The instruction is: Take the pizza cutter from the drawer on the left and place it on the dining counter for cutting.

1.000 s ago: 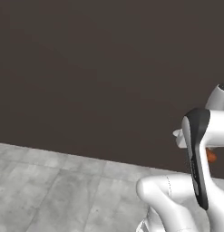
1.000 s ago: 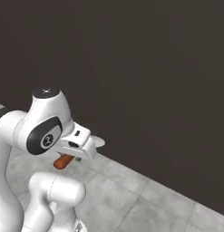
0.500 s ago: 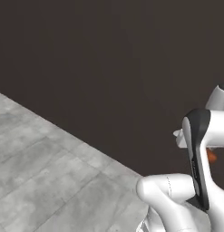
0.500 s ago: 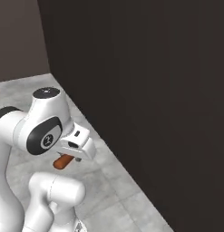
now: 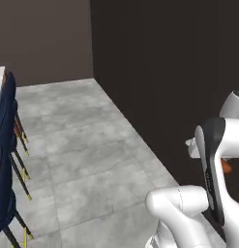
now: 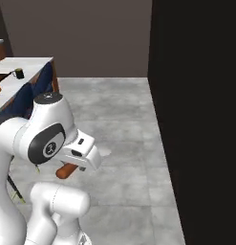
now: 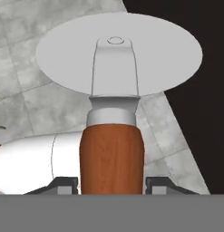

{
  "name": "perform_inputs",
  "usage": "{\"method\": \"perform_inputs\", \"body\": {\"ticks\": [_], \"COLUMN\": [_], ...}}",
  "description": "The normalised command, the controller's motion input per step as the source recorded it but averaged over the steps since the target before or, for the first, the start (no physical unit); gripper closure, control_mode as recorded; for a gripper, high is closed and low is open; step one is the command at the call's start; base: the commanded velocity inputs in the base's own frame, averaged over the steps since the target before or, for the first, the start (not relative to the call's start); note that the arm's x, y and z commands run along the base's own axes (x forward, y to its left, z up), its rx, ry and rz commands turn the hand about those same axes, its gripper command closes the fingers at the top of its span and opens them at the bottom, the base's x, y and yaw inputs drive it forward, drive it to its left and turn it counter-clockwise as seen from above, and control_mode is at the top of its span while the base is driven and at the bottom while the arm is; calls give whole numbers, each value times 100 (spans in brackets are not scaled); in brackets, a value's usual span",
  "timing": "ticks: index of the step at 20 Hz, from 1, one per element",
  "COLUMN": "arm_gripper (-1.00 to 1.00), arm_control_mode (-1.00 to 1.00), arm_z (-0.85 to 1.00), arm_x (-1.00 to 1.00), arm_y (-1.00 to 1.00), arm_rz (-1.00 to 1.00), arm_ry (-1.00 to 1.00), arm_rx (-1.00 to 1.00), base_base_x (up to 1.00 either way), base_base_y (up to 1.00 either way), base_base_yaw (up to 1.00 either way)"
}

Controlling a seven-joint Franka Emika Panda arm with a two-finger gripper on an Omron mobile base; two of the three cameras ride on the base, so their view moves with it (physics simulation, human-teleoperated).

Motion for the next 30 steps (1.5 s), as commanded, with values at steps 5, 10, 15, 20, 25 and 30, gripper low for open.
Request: {"method": "perform_inputs", "body": {"ticks": [5,10,15,20,25,30], "arm_gripper": [100,100,100,100,100,100], "arm_control_mode": [100,100,100,100,100,100], "arm_z": [0,0,0,0,0,0], "arm_x": [0,0,0,0,0,0], "arm_y": [0,0,0,0,0,0], "arm_rz": [0,0,0,0,0,0], "arm_ry": [0,0,0,0,0,0], "arm_rx": [0,0,0,0,0,0], "base_base_x": [74,76,75,75,72,65], "base_base_y": [-30,-31,-43,-60,-79,-87], "base_base_yaw": [80,79,76,69,61,58]}}
